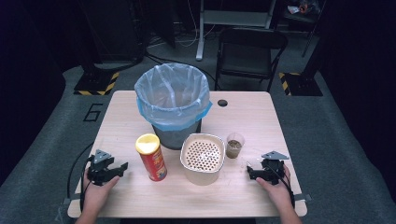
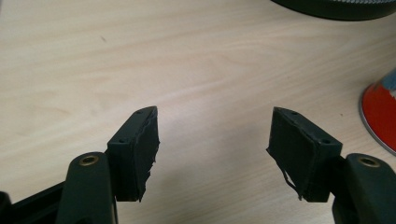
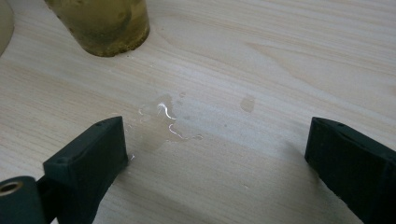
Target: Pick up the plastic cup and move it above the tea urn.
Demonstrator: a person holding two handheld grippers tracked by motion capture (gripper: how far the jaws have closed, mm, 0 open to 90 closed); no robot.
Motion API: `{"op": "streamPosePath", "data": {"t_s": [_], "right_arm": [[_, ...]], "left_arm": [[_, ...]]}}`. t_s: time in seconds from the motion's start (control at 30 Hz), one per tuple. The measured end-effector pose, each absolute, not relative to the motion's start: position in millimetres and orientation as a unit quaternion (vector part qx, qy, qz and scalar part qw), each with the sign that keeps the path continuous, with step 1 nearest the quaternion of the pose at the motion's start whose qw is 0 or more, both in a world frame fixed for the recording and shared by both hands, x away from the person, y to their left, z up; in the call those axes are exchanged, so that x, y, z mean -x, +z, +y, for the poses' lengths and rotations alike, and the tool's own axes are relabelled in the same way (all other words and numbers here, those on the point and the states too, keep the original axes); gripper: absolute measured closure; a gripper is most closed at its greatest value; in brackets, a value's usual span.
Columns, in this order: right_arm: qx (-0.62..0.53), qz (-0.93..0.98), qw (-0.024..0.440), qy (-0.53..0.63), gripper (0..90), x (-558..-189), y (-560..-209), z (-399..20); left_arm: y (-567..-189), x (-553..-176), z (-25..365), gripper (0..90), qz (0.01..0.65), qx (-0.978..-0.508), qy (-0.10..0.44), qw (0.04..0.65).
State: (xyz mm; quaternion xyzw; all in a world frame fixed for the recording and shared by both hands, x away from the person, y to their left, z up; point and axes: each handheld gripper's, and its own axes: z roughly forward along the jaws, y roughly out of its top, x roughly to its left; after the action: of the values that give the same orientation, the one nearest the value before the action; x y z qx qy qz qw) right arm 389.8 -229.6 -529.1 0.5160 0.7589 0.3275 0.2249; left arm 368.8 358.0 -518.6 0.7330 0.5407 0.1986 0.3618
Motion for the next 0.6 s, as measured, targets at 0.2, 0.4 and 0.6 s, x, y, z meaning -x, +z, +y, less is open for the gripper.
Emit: {"op": "streamPosePath", "data": {"t_s": [0.2,0.4,0.6], "right_arm": [[-0.514,0.760,0.225,0.327,4.9,-390,-529,-230],[-0.514,0.760,0.225,0.328,5.2,-390,-529,-230],[-0.517,0.756,0.225,0.333,8.2,-387,-529,-229]], "left_arm": [[-530,-368,353,25.8,0.514,-0.751,0.230,0.345],[-530,-370,353,26.0,0.513,-0.750,0.229,0.349],[-530,-370,353,26.0,0.514,-0.750,0.230,0.349]]}}
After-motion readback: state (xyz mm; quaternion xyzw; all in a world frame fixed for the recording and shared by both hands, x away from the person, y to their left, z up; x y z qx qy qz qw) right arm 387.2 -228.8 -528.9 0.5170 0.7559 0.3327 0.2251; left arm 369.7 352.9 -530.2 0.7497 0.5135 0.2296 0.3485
